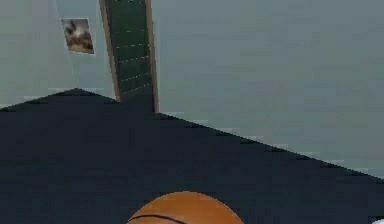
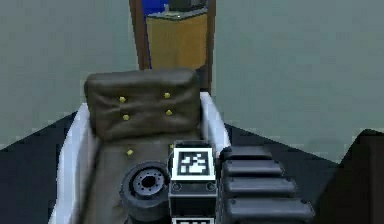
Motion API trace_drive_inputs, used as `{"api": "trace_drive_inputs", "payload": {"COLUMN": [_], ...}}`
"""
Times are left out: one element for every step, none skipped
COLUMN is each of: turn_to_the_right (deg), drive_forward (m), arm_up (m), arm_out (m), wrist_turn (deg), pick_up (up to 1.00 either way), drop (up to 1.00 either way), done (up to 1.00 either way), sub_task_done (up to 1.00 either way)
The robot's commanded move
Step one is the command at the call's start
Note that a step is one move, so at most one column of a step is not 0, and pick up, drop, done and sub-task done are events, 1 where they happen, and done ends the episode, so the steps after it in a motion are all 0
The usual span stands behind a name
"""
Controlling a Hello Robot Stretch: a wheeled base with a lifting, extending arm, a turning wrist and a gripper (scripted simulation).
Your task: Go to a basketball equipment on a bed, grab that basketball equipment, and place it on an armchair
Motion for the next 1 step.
{"api": "trace_drive_inputs", "payload": {"turn_to_the_right": [45.0], "drive_forward": [0.00], "arm_up": [0.00], "arm_out": [0.00], "wrist_turn": [0.0], "pick_up": [0.00], "drop": [0.00], "done": [0.00], "sub_task_done": [0.00]}}
